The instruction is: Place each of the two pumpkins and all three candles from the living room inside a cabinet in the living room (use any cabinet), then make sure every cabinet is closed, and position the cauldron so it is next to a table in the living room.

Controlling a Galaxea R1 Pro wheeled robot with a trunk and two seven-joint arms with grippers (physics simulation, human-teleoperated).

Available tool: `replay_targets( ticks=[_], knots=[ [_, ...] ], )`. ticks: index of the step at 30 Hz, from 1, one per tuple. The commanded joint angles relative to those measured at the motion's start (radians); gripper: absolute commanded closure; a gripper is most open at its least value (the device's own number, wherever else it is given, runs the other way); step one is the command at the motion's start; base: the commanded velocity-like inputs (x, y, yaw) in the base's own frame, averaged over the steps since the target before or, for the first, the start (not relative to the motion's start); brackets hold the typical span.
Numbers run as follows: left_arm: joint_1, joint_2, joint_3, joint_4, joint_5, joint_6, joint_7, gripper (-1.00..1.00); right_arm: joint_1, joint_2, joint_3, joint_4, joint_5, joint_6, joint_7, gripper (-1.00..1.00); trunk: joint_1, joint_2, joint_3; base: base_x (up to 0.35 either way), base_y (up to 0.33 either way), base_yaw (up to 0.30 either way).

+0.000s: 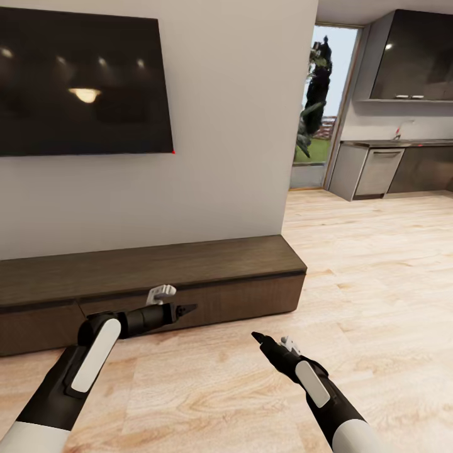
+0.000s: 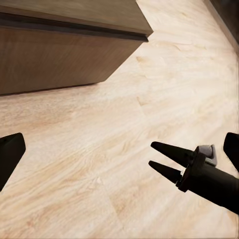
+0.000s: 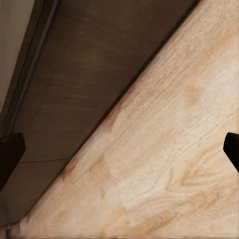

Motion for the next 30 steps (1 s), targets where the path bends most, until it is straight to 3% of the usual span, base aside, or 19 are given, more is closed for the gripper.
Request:
replay_targets(
  ticks=[1,9,13,16,20,26,30],
  knots=[
    [-0.001,0.001,0.000,0.000,-0.005,0.002,-0.017,-1.00,0.000,0.000,0.000,-0.001,-0.004,0.016,0.007,-1.00,0.000,0.000,-0.001,0.011,0.009,0.000],
    [0.000,0.005,0.002,-0.006,0.002,0.005,-0.042,-1.00,-0.001,-0.019,-0.008,0.000,-0.012,0.041,0.152,-1.00,0.000,0.000,-0.001,0.002,0.002,0.000],
    [0.001,0.012,0.003,-0.010,0.003,0.005,-0.088,-1.00,-0.006,-0.060,-0.033,0.002,-0.073,0.111,0.224,-1.00,0.000,0.000,-0.001,0.000,0.000,0.000],
    [0.001,0.019,0.004,-0.011,0.002,0.004,-0.133,-1.00,-0.013,-0.080,-0.046,0.002,-0.114,0.137,0.250,-1.00,0.000,0.000,-0.001,0.000,0.000,0.000],
    [0.001,0.023,0.003,-0.016,0.002,0.004,-0.160,-1.00,-0.016,-0.089,-0.054,0.001,-0.133,0.144,0.276,-1.00,0.000,0.000,-0.001,0.000,0.000,0.000],
    [0.001,0.024,0.002,-0.036,0.003,0.004,-0.172,-1.00,-0.017,-0.086,-0.058,-0.001,-0.141,0.140,0.287,-1.00,0.000,0.000,-0.001,0.000,0.000,0.000],
    [0.001,0.024,0.001,-0.043,0.000,0.002,-0.173,-1.00,-0.017,-0.081,-0.056,-0.001,-0.147,0.080,0.280,-1.00,0.000,0.000,-0.001,0.000,0.000,0.000]
  ],
)
